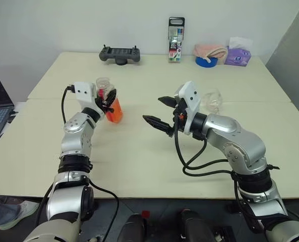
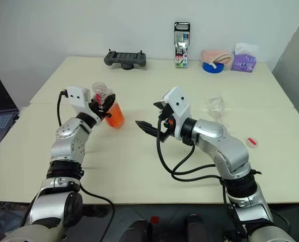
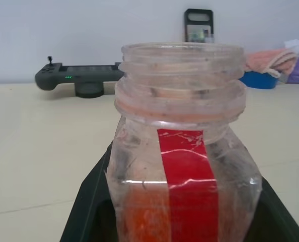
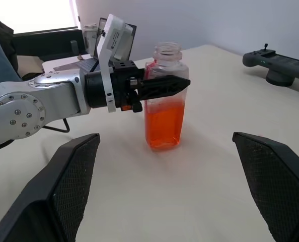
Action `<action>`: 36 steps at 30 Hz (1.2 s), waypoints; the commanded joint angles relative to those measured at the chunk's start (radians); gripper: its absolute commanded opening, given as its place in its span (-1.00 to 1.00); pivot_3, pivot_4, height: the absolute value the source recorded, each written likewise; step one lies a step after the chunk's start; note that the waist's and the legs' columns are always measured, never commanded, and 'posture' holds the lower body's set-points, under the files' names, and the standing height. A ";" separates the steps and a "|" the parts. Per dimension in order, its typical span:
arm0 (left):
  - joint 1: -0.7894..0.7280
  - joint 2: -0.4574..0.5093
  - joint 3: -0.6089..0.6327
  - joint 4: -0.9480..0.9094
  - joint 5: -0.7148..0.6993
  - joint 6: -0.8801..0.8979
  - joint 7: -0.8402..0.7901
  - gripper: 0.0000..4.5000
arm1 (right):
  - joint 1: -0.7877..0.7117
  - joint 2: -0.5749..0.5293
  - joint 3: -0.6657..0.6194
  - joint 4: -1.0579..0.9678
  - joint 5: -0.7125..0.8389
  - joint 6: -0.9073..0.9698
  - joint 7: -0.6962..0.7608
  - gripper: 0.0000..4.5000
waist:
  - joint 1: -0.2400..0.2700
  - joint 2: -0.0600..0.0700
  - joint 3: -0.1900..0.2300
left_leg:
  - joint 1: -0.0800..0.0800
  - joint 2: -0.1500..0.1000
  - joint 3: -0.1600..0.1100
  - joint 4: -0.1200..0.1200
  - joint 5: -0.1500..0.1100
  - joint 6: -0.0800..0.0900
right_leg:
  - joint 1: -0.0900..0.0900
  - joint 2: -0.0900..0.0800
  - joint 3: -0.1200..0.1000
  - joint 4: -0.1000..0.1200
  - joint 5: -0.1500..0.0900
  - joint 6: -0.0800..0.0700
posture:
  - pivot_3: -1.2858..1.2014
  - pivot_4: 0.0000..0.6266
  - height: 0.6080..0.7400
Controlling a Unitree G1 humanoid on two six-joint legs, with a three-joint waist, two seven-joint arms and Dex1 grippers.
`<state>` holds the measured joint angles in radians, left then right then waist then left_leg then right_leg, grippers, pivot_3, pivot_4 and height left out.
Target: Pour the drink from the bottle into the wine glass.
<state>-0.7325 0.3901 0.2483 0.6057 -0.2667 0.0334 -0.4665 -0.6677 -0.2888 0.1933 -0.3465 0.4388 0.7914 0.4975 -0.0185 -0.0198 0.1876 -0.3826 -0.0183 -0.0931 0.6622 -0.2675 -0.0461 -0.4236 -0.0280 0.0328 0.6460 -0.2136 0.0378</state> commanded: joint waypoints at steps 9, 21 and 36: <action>0.064 0.007 0.008 -0.052 0.016 -0.046 0.048 0.58 | 0.004 -0.011 -0.005 -0.021 -0.020 -0.016 0.017 1.00 | -0.012 0.000 0.000 | 0.001 0.000 0.000 0.000 0.000 0.000 | 0.000 0.000 0.001 0.002 0.000 0.000 | 0.03 -0.52 1.00; 0.133 -0.004 -0.005 -0.118 0.030 -0.055 0.087 0.99 | 0.010 -0.022 0.001 -0.001 -0.034 -0.033 0.057 1.00 | -0.013 0.000 0.000 | 0.002 0.000 0.001 0.000 0.000 0.000 | 0.001 0.000 0.001 0.002 0.000 0.000 | 0.03 -0.52 1.00; 0.383 -0.055 0.026 -0.466 -0.013 0.096 0.167 0.99 | -0.145 -0.124 -0.008 0.237 -0.035 -0.080 0.256 1.00 | -0.014 0.000 0.000 | 0.002 0.001 0.003 -0.001 0.000 0.000 | 0.000 0.000 0.003 0.001 0.000 0.000 | 0.03 -0.52 1.00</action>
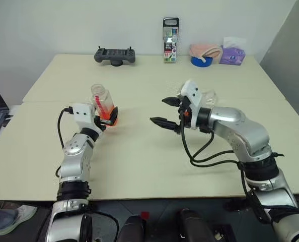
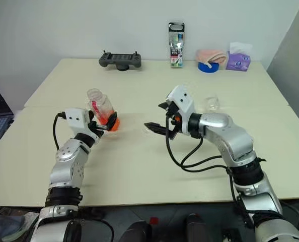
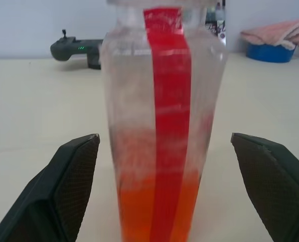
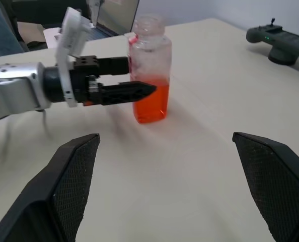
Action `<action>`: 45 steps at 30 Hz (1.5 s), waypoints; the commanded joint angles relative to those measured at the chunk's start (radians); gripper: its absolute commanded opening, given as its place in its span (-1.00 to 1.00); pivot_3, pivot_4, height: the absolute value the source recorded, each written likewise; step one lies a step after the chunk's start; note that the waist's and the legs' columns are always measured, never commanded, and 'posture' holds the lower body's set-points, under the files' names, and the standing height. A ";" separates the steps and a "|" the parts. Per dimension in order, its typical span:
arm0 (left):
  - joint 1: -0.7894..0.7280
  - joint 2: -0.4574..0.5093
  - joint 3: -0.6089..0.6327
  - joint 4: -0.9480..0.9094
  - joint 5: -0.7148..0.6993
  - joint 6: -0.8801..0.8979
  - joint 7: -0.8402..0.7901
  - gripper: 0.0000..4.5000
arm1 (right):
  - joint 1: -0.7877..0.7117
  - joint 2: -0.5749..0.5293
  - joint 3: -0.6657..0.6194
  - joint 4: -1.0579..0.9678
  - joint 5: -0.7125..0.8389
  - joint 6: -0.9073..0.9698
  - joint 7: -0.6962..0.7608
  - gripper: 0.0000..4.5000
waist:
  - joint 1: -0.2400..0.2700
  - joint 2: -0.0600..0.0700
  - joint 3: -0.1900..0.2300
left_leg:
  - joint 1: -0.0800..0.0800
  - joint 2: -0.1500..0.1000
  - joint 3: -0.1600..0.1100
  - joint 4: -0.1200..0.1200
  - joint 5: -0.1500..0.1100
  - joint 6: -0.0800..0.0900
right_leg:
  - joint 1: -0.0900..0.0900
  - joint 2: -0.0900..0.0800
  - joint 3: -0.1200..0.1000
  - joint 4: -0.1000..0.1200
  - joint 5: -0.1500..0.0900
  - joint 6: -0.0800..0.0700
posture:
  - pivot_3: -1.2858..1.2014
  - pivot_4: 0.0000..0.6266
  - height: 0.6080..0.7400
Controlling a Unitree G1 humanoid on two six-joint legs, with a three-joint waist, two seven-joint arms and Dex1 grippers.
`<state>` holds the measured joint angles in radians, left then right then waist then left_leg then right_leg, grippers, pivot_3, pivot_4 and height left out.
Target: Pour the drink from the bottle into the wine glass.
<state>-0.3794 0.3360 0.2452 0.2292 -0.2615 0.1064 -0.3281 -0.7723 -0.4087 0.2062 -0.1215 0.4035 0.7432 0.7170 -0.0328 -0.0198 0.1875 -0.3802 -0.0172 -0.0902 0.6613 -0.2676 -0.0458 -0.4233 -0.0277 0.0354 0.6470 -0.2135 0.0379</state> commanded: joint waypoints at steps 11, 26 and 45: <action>0.162 0.007 0.034 -0.255 -0.049 0.096 0.020 0.99 | -0.066 -0.028 -0.027 0.168 -0.057 -0.111 0.107 1.00 | 0.001 0.000 0.000 | 0.000 0.000 0.001 0.000 0.000 0.000 | 0.000 0.000 0.000 0.000 0.000 0.000 | 0.03 -0.52 1.00; 0.510 0.164 0.028 -0.795 -0.248 0.327 -0.176 0.99 | -0.042 -0.165 -0.156 0.182 -0.036 -0.047 0.146 1.00 | 0.002 0.000 0.000 | 0.000 0.008 0.004 0.000 0.000 0.000 | 0.000 0.004 0.002 -0.002 -0.002 0.002 | 0.03 -0.52 1.00; 0.274 0.065 -0.360 -0.746 -0.225 0.398 -0.237 0.99 | -0.567 -0.231 -0.121 0.835 -0.155 0.602 -0.127 1.00 | -0.002 0.001 0.001 | 0.001 0.009 0.011 -0.001 -0.002 0.002 | -0.001 0.010 0.007 -0.003 0.002 -0.006 | 0.03 -0.52 1.00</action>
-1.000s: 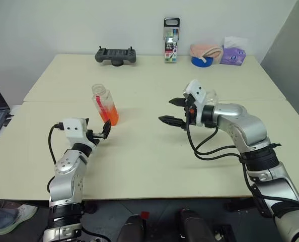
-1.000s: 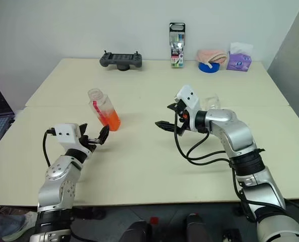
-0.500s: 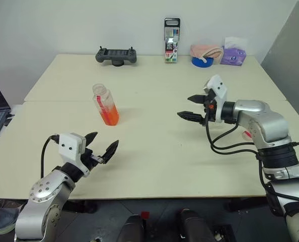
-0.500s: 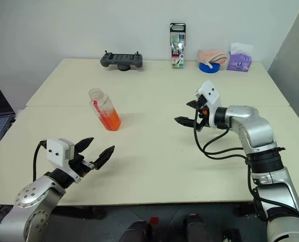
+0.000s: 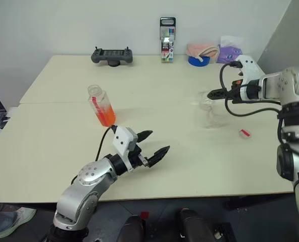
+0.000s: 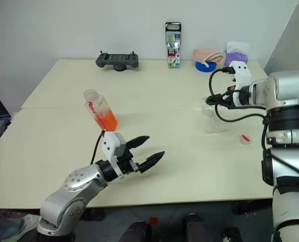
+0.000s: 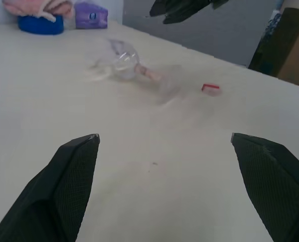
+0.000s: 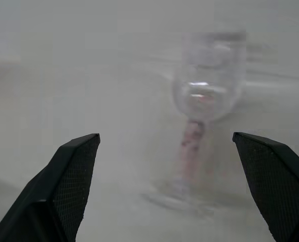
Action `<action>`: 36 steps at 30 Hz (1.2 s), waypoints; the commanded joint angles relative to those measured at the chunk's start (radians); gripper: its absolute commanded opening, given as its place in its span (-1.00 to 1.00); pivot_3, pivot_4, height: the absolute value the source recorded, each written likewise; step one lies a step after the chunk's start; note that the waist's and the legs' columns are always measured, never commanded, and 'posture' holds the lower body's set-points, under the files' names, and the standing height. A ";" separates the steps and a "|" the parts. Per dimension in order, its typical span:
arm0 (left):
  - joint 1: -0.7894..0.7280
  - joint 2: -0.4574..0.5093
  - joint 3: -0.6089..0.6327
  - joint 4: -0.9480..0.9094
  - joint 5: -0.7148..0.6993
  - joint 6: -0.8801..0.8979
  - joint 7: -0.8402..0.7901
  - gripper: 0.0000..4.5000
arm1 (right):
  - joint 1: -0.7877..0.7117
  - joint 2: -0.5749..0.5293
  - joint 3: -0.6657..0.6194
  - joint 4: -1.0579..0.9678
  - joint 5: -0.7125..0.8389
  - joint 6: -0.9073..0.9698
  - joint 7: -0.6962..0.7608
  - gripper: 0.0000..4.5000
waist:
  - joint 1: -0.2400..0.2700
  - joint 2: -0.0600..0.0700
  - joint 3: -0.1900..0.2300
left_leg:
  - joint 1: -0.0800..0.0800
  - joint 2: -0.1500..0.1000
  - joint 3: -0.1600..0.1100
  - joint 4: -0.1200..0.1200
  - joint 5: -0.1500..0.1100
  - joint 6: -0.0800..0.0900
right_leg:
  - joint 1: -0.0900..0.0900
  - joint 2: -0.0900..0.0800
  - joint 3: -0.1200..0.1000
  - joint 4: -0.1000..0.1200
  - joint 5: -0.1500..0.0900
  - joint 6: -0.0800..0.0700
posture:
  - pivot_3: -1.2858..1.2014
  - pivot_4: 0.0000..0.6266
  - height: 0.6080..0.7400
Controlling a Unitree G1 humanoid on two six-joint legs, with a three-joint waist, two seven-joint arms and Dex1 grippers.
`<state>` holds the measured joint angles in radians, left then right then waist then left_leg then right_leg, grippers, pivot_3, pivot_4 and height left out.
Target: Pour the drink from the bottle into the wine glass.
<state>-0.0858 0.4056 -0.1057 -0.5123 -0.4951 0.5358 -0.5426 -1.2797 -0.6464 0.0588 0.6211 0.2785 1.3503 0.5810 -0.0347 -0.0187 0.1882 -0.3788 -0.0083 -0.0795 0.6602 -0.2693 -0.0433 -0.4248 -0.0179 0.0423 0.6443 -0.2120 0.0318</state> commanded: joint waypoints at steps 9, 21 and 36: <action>-0.052 -0.031 -0.030 0.036 0.024 -0.051 -0.037 0.99 | -0.182 0.117 0.049 0.504 -0.124 -0.217 0.033 1.00 | -0.003 0.000 0.000 | 0.000 0.000 0.001 0.000 0.000 0.001 | 0.000 0.000 0.000 0.000 0.000 0.000 | 0.03 -0.52 1.00; -0.033 -0.042 -0.014 0.024 0.058 -0.058 -0.012 1.00 | -0.151 0.212 -0.012 0.697 -0.230 -0.510 -0.112 0.73 | -0.007 0.000 0.000 | 0.000 0.000 0.001 0.000 0.000 0.001 | 0.000 0.000 0.001 0.001 0.000 0.000 | 0.03 -0.52 1.00; -0.038 -0.011 0.024 0.024 0.056 -0.048 0.003 1.00 | -0.143 0.267 -0.080 0.698 -0.260 -0.550 -0.163 -0.93 | -0.013 0.000 0.000 | 0.001 0.000 0.000 0.001 0.000 0.001 | 0.001 0.000 0.001 0.001 0.000 0.000 | 0.03 -0.52 1.00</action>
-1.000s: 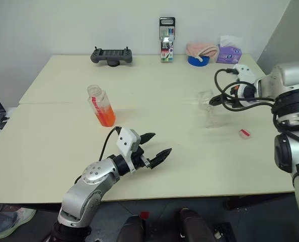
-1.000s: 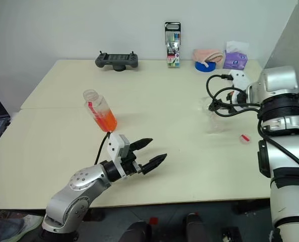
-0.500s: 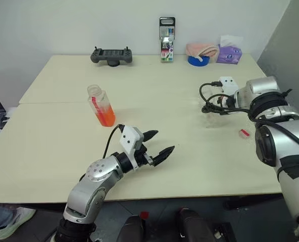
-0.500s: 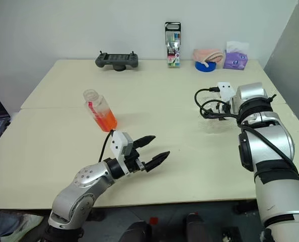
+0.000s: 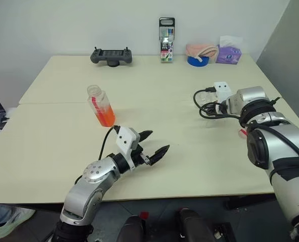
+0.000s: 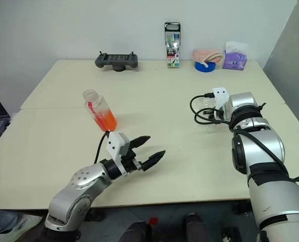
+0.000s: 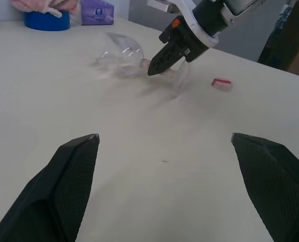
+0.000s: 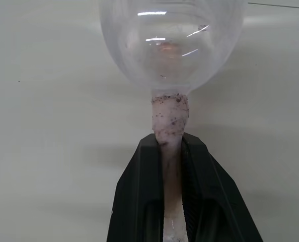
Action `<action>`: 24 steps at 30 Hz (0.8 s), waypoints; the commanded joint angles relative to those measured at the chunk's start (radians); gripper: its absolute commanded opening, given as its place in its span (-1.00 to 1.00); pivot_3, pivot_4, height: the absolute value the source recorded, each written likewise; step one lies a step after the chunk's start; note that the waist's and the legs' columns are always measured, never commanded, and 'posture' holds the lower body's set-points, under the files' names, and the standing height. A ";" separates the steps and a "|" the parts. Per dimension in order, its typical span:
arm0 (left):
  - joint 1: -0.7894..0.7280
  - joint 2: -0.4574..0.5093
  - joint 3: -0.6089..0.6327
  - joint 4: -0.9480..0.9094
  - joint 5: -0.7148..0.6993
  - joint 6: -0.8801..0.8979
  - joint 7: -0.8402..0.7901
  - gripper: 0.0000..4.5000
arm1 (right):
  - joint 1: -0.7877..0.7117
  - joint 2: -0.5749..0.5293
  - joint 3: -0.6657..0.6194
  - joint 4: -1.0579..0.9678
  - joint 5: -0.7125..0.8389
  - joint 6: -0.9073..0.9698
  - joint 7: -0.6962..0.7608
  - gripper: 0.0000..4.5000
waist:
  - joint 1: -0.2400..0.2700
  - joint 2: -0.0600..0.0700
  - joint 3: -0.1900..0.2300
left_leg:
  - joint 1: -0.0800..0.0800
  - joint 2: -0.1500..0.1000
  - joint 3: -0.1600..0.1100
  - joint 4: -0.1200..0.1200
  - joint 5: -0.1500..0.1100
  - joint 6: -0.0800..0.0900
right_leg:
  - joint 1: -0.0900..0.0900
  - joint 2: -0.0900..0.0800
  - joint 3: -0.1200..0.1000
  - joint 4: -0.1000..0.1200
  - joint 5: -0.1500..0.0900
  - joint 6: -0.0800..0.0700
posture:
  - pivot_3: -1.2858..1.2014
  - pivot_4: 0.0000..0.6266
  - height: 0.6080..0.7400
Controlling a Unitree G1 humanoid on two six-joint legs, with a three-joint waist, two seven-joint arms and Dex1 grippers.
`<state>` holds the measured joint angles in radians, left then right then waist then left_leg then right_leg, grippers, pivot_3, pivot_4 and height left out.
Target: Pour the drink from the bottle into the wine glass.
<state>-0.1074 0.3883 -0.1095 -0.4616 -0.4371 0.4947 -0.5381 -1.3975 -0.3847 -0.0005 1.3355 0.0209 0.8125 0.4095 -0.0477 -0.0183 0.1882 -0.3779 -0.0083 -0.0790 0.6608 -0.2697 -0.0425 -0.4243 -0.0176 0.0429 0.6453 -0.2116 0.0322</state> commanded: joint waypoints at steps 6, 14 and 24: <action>0.012 0.035 0.101 -0.077 -0.030 0.031 0.027 1.00 | -0.041 0.073 -0.096 -0.226 0.064 -0.248 -0.037 -0.93 | -0.018 0.003 0.002 | -0.002 0.001 0.001 -0.001 0.000 0.000 | -0.003 0.001 0.001 0.001 0.000 0.000 | 0.03 -0.52 1.00; 0.170 0.004 0.268 -0.248 -0.127 0.107 0.156 1.00 | 0.290 0.276 -0.144 -0.800 0.224 -0.311 -0.014 -0.93 | -0.007 0.001 0.001 | -0.004 0.002 -0.002 -0.002 -0.002 0.001 | -0.005 0.000 -0.001 0.002 0.000 0.000 | 0.03 -0.52 1.00; 0.324 0.028 0.336 -0.332 -0.165 0.118 0.178 1.00 | 0.500 0.437 0.012 -1.038 0.171 -0.472 -0.031 -0.93 | -0.004 0.002 0.001 | -0.002 0.001 -0.001 0.001 -0.002 0.000 | -0.003 0.000 -0.001 0.001 -0.001 0.001 | 0.03 -0.52 1.00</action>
<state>0.2217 0.4038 0.2120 -0.7522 -0.5909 0.6238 -0.3604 -0.9028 0.0442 -0.0167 0.3601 0.2106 0.4023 0.3805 -0.0516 -0.0164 0.1894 -0.3789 -0.0068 -0.0806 0.6615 -0.2720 -0.0423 -0.4265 -0.0166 0.0417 0.6462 -0.2124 0.0337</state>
